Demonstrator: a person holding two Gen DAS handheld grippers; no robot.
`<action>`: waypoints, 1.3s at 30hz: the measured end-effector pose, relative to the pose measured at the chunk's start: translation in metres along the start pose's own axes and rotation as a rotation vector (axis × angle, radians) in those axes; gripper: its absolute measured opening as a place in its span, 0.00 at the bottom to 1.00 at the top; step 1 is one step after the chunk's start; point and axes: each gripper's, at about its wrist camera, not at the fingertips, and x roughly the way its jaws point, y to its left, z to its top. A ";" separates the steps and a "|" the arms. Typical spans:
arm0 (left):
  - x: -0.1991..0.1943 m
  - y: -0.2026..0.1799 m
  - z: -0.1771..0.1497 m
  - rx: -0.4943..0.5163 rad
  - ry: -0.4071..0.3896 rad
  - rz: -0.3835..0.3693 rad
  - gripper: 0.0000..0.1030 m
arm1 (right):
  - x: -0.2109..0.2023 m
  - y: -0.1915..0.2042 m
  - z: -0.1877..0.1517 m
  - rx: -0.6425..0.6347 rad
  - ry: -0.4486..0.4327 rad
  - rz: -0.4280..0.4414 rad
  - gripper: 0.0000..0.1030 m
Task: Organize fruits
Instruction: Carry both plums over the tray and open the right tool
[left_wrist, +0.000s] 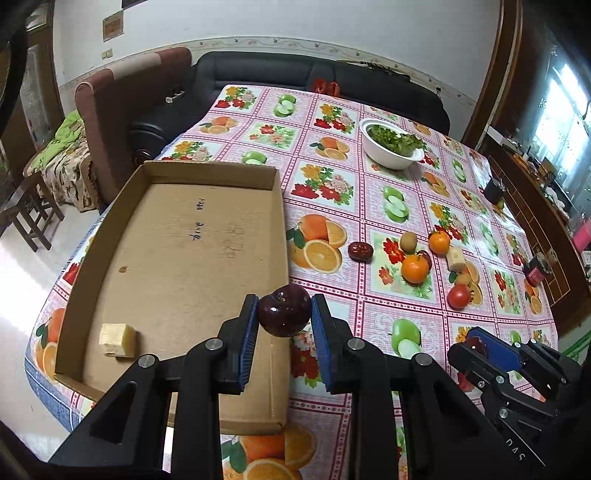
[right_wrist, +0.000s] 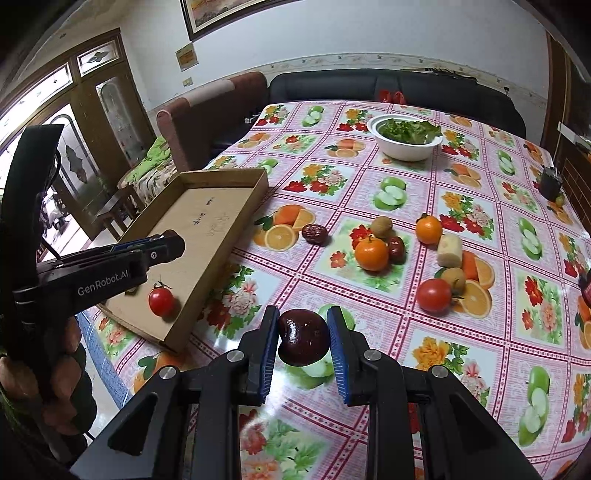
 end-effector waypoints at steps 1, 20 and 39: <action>-0.001 0.002 0.000 -0.003 -0.001 0.001 0.25 | 0.001 0.002 0.000 -0.003 0.001 0.002 0.26; -0.002 0.076 0.009 -0.110 -0.014 0.100 0.25 | 0.023 0.036 0.015 -0.037 0.024 0.087 0.26; 0.049 0.147 0.009 -0.217 0.078 0.230 0.25 | 0.132 0.137 0.054 -0.145 0.122 0.251 0.26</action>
